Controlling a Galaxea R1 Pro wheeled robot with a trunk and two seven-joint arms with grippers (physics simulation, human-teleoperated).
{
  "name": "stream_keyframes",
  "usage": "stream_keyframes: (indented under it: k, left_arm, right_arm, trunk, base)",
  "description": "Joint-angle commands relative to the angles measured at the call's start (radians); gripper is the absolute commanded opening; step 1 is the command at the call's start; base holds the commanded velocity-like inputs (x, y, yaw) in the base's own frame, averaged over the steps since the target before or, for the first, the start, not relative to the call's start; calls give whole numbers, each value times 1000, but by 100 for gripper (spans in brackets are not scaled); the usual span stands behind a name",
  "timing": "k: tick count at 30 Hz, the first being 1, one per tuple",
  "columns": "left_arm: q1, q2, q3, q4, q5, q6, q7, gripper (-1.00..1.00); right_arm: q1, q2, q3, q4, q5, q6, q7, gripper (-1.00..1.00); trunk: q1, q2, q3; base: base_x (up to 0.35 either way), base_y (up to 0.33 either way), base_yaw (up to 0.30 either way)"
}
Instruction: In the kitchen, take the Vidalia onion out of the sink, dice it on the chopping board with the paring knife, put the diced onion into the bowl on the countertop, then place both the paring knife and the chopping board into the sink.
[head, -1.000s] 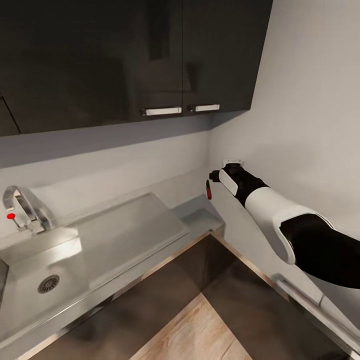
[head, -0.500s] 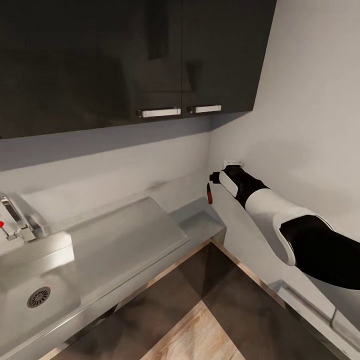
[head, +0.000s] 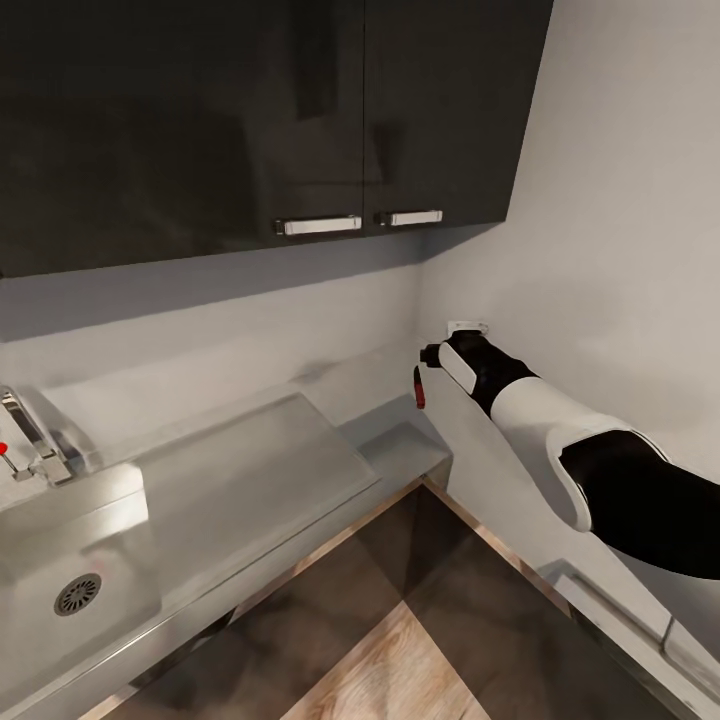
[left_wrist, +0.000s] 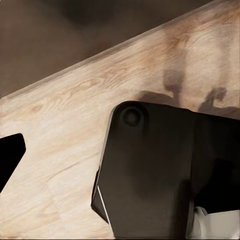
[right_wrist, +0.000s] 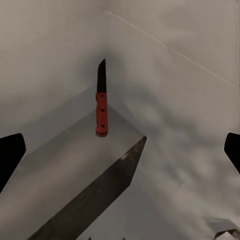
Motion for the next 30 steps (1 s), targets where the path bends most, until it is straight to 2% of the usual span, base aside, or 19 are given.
stream_keyframes:
  k: [1,10,13,16,20,24,30]
  left_arm:
    - [0,1,-1,4,3,-1,1,100]
    - [0,0,-3,-2,2,-7,1,100]
    - [1,-4,-4,-67,0,-10,0,100]
    - [8,-11,-4,-191,0,-11,0,100]
    - [15,-15,-5,-238,-2,-24,0,100]
    - [17,-21,-6,-217,-1,-103,1,100]
    - [17,-24,-7,-168,-2,-140,1,100]
  right_arm:
    - [-1,0,8,-1,-10,5,-7,100]
    - [0,-1,8,-1,-10,9,-8,100]
    - [1,-1,8,0,-9,9,-7,100]
    - [2,0,8,0,-9,9,-7,100]
    - [2,1,8,0,-10,10,-8,100]
    - [2,1,8,0,-9,10,-8,100]
    - [2,0,8,0,-9,12,-8,100]
  trunk:
    - [1,-2,-2]
    - [1,-2,-2]
    - [1,-2,-2]
    - [1,-2,-2]
    - [1,-2,-2]
    - [1,-2,-2]
    - [1,-2,-2]
  base:
    - [0,0,0]
    - [0,0,0]
    - [0,0,0]
    - [0,0,0]
    - [0,0,0]
    - [0,0,0]
    - [0,0,0]
